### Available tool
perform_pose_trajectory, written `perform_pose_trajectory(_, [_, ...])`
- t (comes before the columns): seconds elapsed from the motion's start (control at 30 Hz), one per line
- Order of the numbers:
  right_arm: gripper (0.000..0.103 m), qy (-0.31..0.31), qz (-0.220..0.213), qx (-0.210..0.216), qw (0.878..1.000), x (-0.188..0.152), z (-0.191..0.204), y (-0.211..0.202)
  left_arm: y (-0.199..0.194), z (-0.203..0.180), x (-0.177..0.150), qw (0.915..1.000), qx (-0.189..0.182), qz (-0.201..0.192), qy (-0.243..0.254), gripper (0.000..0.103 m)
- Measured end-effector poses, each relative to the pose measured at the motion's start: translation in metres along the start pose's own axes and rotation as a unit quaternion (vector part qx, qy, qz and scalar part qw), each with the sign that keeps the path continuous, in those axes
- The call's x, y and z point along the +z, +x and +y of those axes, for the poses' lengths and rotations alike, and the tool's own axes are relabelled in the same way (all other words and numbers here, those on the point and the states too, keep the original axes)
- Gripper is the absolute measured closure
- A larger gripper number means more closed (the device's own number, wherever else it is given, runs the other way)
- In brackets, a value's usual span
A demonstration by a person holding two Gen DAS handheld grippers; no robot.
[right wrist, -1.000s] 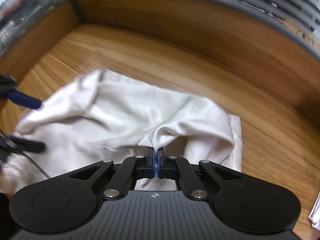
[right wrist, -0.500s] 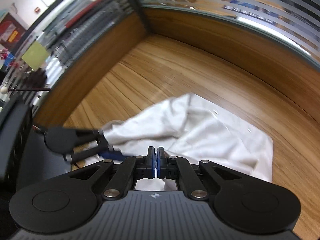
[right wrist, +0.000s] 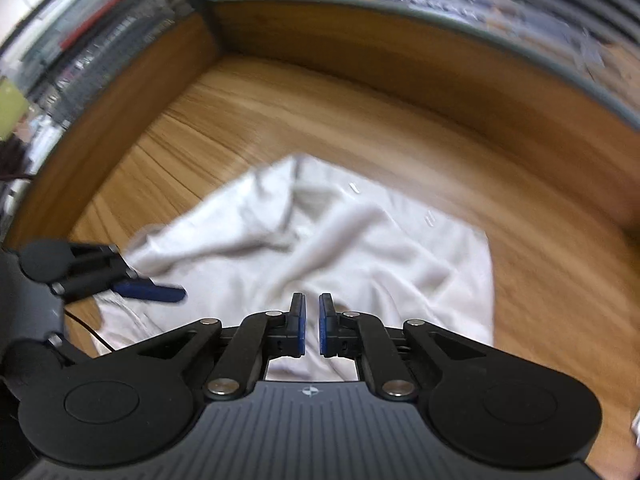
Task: Fold clothes
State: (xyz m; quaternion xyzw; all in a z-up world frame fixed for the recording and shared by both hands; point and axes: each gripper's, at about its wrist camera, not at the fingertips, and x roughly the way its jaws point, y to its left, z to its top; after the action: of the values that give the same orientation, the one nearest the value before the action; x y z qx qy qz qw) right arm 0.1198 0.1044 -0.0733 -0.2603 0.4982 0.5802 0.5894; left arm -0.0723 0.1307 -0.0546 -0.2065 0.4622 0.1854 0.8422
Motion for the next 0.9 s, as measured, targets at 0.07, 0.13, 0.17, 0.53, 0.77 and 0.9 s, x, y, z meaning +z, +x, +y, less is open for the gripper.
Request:
perform_pose_trajectory(0.07, [0.093,0.008,0.007,-0.008,1.000,-0.014,-0.006,0.007,0.008,-0.006,0.001,0.9998,-0.002,0.000,0.018,0.040])
perform_pose_trajectory(0.13, [0.083,0.016,0.012,-0.013,1.000,-0.028,-0.010,0.014,0.016,-0.014,0.002,0.9993,-0.002,0.003,0.036,0.044])
perform_pose_trajectory(0.17, [0.081,0.021,0.013,-0.014,1.000,-0.034,-0.010,0.018,0.020,-0.018,0.004,0.9990,-0.001,0.005,0.045,0.046])
perform_pose_trajectory(0.53, [0.073,-0.015,0.014,-0.054,0.998,-0.067,-0.002,0.046,0.060,-0.038,0.016,0.9947,0.059,0.012,0.084,0.095])
perform_pose_trajectory(0.77, [0.068,-0.067,0.019,-0.064,0.996,-0.061,0.007,0.066,0.029,-0.016,0.016,0.9983,0.047,-0.017,0.029,0.096])
perform_pose_trajectory(0.9, [0.064,-0.106,0.021,-0.067,0.992,-0.058,0.017,0.079,0.019,-0.006,0.020,0.9987,0.042,-0.028,-0.006,0.096])
